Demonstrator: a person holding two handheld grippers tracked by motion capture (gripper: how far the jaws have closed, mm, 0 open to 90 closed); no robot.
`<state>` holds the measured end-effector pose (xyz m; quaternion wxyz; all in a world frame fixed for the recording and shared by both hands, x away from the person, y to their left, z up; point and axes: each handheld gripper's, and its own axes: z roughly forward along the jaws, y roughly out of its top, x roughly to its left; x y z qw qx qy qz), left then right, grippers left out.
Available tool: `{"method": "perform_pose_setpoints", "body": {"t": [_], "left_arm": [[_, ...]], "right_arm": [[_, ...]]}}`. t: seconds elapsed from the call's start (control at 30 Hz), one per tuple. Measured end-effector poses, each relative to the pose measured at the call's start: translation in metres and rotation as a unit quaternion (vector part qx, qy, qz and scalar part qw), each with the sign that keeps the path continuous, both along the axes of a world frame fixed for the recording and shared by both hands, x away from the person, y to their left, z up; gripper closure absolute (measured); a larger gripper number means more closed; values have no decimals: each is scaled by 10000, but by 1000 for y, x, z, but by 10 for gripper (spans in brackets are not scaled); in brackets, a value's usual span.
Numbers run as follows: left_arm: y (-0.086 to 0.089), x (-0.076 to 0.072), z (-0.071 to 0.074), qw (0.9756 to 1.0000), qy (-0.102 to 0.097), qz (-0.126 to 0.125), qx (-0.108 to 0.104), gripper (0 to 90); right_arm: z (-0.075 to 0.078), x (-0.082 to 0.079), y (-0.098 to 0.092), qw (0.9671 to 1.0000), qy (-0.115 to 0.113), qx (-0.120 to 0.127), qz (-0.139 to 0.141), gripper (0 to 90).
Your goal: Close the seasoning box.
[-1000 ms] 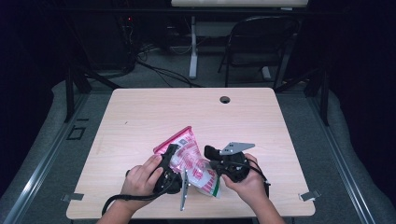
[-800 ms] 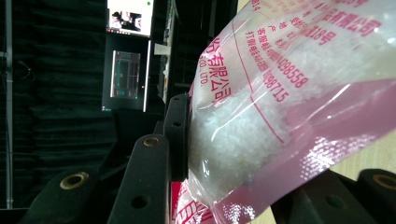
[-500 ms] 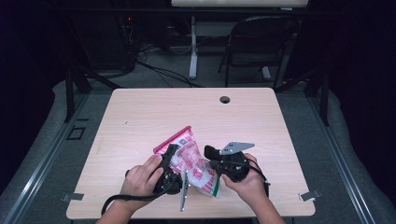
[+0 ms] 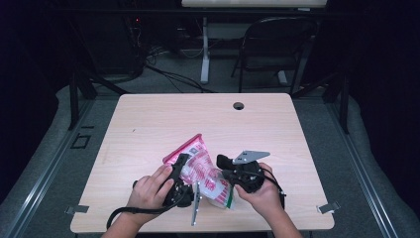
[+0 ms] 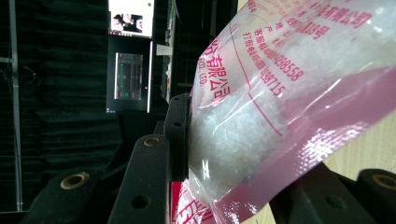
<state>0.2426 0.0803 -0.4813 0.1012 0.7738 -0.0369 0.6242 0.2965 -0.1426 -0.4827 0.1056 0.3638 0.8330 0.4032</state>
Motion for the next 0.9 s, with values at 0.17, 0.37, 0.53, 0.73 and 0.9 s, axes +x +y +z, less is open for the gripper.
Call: {"method": "perform_pose_setpoints", "body": {"t": [0.17,0.37,0.53,0.73,0.9], "left_arm": [[0,0,1,10000,-30,-10,4,695],[0,-1,1,10000,-30,-15,27,696],[0,-1,2,10000,-47,-18,33,696],[0,-1,3,10000,-10,-21,93,697],[0,-2,5,9999,-43,-21,136,698]], "right_arm": [[0,0,1,10000,-3,3,4,900],[1,0,1,10000,-2,11,16,900],[1,0,0,10000,18,5,34,900],[1,0,0,10000,-11,10,35,900],[2,0,0,10000,-26,4,43,900]]}}
